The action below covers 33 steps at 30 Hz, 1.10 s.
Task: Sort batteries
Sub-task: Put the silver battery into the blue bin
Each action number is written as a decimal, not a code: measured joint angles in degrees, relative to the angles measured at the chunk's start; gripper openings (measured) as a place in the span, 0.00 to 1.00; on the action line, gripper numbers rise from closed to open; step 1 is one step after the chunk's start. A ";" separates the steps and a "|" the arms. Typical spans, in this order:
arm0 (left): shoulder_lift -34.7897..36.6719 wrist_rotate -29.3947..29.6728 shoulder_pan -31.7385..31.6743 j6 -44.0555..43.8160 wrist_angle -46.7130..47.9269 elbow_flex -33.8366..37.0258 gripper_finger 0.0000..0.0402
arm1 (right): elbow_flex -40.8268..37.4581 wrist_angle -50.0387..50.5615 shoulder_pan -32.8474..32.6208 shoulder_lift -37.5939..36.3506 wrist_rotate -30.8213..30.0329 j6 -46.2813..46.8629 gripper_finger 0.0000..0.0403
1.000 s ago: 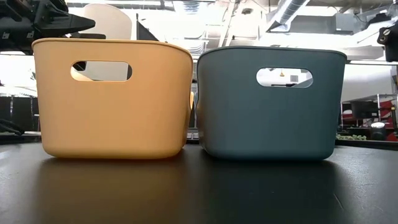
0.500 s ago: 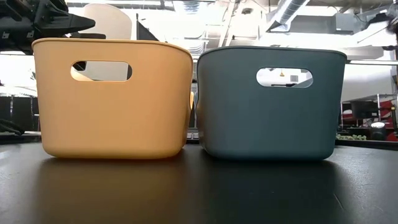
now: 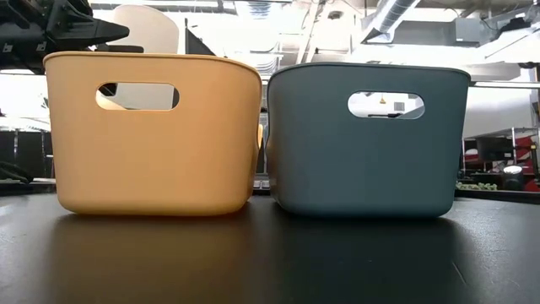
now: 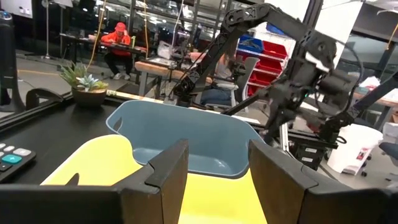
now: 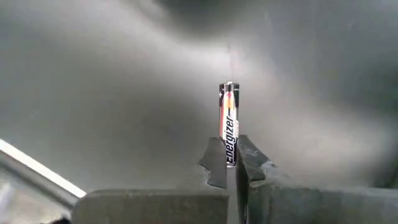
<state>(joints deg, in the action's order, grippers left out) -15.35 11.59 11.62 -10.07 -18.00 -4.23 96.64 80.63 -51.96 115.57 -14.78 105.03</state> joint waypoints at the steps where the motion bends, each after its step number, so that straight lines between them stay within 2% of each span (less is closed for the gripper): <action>1: 0.00 0.00 0.00 -0.01 0.00 0.00 0.41 | 1.78 2.01 0.02 -0.02 -0.92 -1.34 0.01; 5: 0.00 0.00 0.00 -0.04 0.00 0.00 0.41 | 8.79 8.66 0.92 -0.09 -8.90 -8.53 0.02; 10: 0.00 0.01 0.00 -0.24 0.00 0.00 0.41 | 14.42 9.16 4.88 -0.22 -21.22 -24.27 0.02; 21: 0.00 -0.01 -0.01 -1.12 0.22 -0.01 0.41 | 15.17 6.38 20.96 -0.22 -22.72 -47.52 0.04; 25: 0.00 -0.01 0.00 -1.11 0.20 0.00 0.41 | 15.17 5.79 24.44 -0.22 -22.71 -51.14 0.15; 33: -0.02 -0.01 0.00 -0.89 0.22 0.00 0.41 | 15.17 6.14 27.28 -0.22 -24.15 -53.63 0.54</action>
<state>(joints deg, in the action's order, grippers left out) -15.38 11.57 11.62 -10.96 -17.78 -4.23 111.81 86.76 -24.68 115.35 -38.93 51.41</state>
